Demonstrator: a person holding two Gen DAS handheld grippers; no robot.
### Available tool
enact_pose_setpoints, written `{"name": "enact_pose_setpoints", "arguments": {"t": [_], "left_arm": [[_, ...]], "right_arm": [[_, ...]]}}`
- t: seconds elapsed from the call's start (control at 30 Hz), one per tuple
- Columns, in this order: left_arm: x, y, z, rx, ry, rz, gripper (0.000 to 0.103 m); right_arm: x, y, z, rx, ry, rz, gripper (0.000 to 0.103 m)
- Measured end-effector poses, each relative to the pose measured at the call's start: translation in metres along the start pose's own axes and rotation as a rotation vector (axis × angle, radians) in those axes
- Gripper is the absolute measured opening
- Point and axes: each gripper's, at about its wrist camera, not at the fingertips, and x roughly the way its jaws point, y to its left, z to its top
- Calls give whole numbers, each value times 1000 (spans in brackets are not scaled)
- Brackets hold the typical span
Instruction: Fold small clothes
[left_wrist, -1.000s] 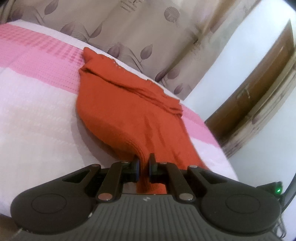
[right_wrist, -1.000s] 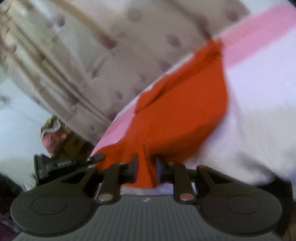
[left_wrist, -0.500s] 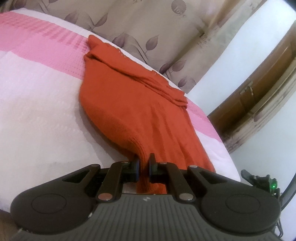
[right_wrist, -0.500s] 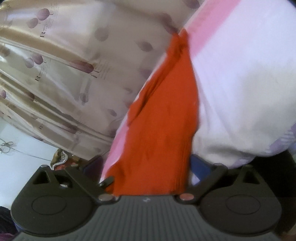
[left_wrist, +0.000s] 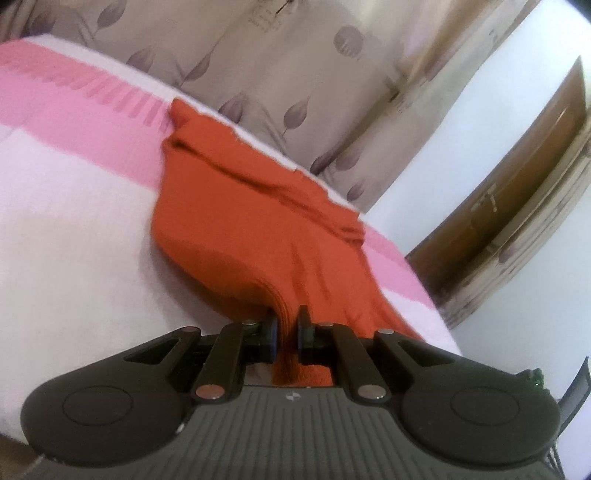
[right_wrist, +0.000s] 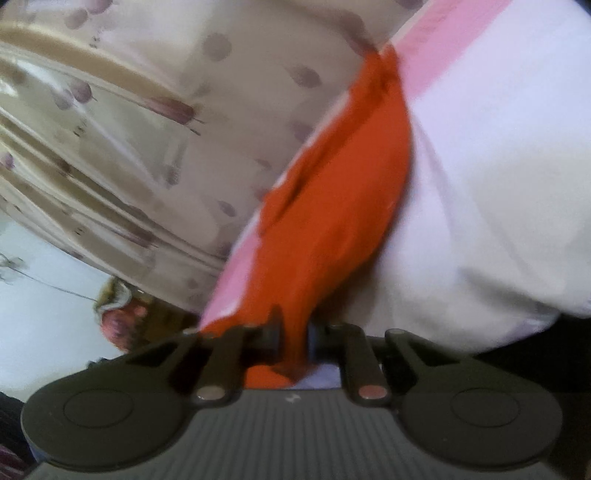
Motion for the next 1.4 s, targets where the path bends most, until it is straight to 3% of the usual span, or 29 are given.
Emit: {"name": "enact_pose_setpoints", "arguments": {"t": [0.17,0.67,1.07,1.4], "left_arm": [[-2,-9,13,-11,-35,-23,8],[21,-24,74,-31,-152,-54,8],[97,-9,152,-84,-220,3,8],[176,20,202,-122,-243,121,8]], "right_arm": [[4,11,15,34,-33,83,13],[35,32,88,1,-116,154,13],[91,19,188,-32,-185,139,13],[157,-17,247,20,-215,88,13]]}}
